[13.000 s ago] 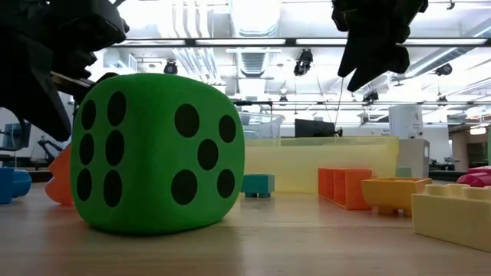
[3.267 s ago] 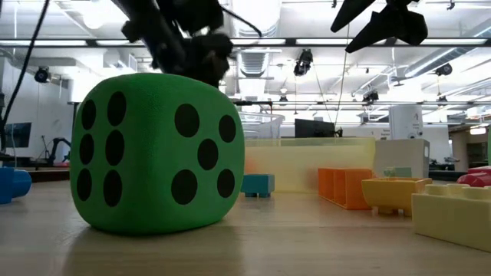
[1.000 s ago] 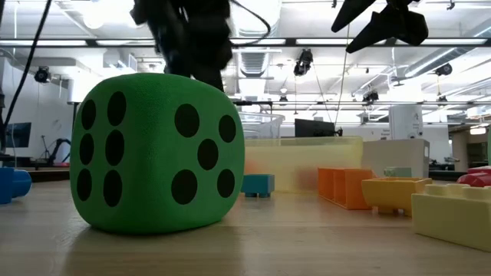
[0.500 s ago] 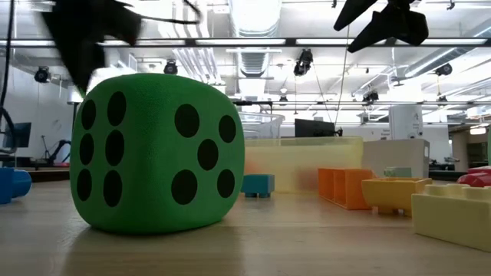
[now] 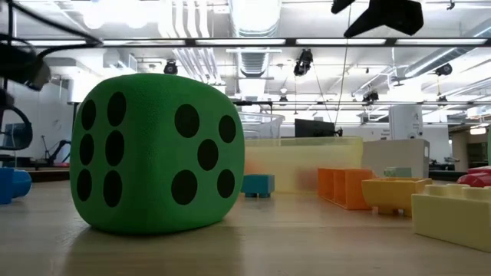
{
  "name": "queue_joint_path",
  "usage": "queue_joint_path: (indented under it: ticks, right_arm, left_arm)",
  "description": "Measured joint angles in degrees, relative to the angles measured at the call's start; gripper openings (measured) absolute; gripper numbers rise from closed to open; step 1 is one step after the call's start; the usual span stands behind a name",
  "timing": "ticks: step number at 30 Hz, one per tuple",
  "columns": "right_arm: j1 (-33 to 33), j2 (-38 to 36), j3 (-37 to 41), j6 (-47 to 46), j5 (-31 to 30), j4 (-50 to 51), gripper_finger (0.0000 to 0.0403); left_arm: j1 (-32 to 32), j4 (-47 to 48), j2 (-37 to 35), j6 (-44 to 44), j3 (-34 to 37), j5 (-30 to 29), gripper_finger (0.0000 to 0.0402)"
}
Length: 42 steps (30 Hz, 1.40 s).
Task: Pick & Place Toys
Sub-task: Put the green game piece into the yellow bin
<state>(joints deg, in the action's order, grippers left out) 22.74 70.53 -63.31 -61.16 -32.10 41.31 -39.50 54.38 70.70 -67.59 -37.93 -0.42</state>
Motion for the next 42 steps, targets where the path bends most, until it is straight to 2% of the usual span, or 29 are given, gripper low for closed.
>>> queue_joint_path:
  ticks: [12, 18, 22, 30, 38, 42]
  right_arm:
    - [0.0, 0.0, -1.5, 0.3, -0.9, -0.1, 0.0221]
    - [0.0, 0.1, -1.3, -0.2, -0.9, 0.0, 0.0221]
    - [0.0, 0.1, -1.2, -0.3, -0.9, 0.0, 0.0221]
    - [-0.1, 0.1, -1.2, -0.3, -1.0, 0.0, 0.0221]
    - [-0.1, 0.1, -1.2, -0.3, -1.0, -0.1, 0.0221]
    - [0.0, 0.1, -1.2, -0.3, -1.0, -0.1, 0.0221]
  left_arm:
    - [-1.0, -10.1, 0.0, 0.6, 8.8, -1.1, 0.0333]
    - [-0.9, -11.9, -0.2, -0.4, 10.3, -1.4, 0.0328]
    - [-0.9, -11.6, -0.1, 0.0, 10.4, -1.8, 0.0292]
    - [-0.8, -11.5, -0.1, 0.1, 10.4, -2.6, 0.0160]
    - [-0.7, -14.3, 0.2, 0.0, 8.7, -2.4, 0.0159]
    - [-0.2, -13.0, 0.0, -0.4, 5.9, -4.3, 0.0159]
